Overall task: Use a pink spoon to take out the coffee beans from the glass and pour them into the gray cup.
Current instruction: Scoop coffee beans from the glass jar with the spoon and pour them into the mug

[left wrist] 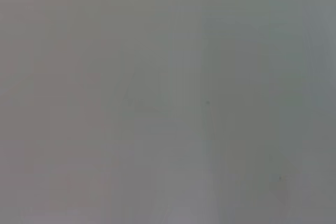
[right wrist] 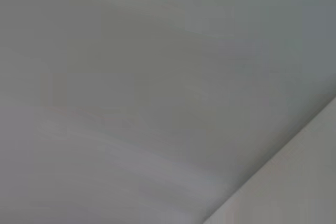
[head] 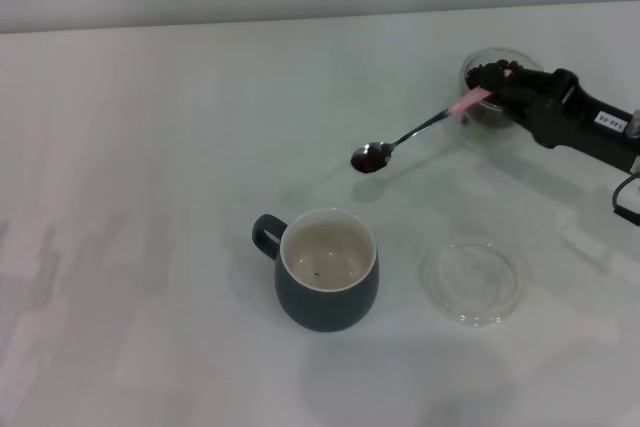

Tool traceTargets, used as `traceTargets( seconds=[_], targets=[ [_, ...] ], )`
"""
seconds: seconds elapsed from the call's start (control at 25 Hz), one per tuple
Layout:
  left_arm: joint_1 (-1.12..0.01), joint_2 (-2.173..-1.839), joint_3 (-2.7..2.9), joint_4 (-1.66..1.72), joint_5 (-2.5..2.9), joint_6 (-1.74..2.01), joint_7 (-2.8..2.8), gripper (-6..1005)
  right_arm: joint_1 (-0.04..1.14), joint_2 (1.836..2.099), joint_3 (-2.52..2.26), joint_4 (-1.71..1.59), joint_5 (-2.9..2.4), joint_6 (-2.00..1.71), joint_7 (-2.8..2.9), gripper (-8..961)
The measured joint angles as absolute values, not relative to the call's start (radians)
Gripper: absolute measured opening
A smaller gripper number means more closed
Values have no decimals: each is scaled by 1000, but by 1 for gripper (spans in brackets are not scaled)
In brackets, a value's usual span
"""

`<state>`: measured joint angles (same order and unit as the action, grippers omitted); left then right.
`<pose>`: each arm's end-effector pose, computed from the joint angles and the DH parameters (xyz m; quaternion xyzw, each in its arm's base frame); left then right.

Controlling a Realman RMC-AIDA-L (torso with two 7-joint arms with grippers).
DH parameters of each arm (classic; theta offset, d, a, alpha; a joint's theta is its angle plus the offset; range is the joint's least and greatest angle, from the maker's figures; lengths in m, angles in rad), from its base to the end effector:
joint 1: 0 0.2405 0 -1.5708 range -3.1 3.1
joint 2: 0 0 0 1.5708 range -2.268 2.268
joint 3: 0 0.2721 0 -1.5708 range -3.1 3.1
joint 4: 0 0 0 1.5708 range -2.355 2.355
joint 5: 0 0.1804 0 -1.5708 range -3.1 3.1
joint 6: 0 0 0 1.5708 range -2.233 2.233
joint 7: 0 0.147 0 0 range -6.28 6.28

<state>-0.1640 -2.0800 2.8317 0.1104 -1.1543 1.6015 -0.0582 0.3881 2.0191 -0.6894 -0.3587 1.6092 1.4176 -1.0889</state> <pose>-0.3383 0.2099 -0.0036 -0.7109 -0.1427 -0.3163 0.6117 0.3096 0.3001 0.0110 -0.6136 0.6353 0.4568 0.1058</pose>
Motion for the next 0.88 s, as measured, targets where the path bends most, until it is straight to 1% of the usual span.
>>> traceTargets(
  seconds=[0.4, 0.88],
  targets=[
    [-170, -2078, 2828, 110, -1156, 1601, -58, 552, 416, 2025, -714, -273, 1610, 1485, -1156, 151],
    [-176, -2076, 2827, 102, -1161, 1601, -58, 554, 435, 2018, -732, -245, 1603, 1517, -1420, 151]
  ],
)
